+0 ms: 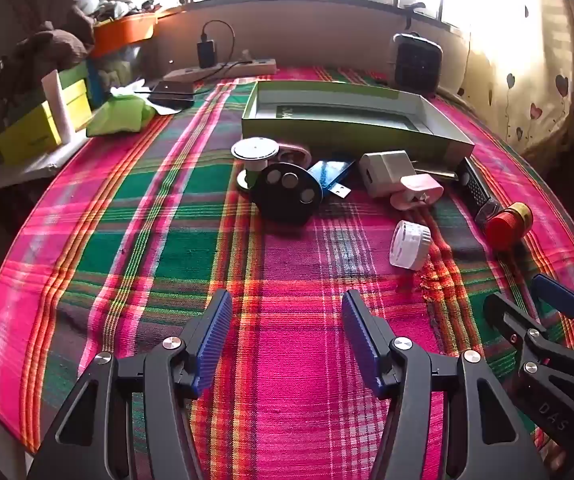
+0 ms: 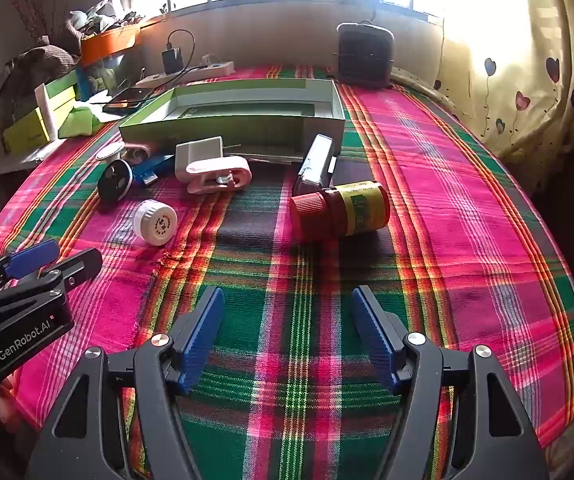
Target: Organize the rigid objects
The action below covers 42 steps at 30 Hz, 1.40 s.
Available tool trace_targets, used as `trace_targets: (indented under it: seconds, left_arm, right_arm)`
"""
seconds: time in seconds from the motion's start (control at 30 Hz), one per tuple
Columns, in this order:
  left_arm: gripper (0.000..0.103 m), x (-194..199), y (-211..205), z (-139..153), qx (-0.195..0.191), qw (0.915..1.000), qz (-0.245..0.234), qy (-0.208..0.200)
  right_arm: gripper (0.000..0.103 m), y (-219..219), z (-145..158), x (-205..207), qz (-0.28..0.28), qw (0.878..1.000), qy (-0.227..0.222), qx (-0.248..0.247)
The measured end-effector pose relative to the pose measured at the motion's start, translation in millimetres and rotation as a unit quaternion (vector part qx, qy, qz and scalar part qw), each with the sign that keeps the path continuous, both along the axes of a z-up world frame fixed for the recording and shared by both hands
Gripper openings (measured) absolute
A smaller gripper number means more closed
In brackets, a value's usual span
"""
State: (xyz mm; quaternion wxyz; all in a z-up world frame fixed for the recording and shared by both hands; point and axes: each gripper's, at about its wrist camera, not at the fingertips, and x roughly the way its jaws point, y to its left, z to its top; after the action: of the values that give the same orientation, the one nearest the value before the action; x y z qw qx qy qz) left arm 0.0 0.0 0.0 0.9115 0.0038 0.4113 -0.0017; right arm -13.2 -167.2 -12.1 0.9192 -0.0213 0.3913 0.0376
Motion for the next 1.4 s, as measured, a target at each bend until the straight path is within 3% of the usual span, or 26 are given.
trace_targets:
  seconds: [1.4]
  left_arm:
    - [0.058,1.1,-1.7,0.4,-0.002,1.0000,0.003,0.001]
  right_arm:
    - [0.068,-1.4,1.6,-3.1,0.000,1.000,-0.016,0.004]
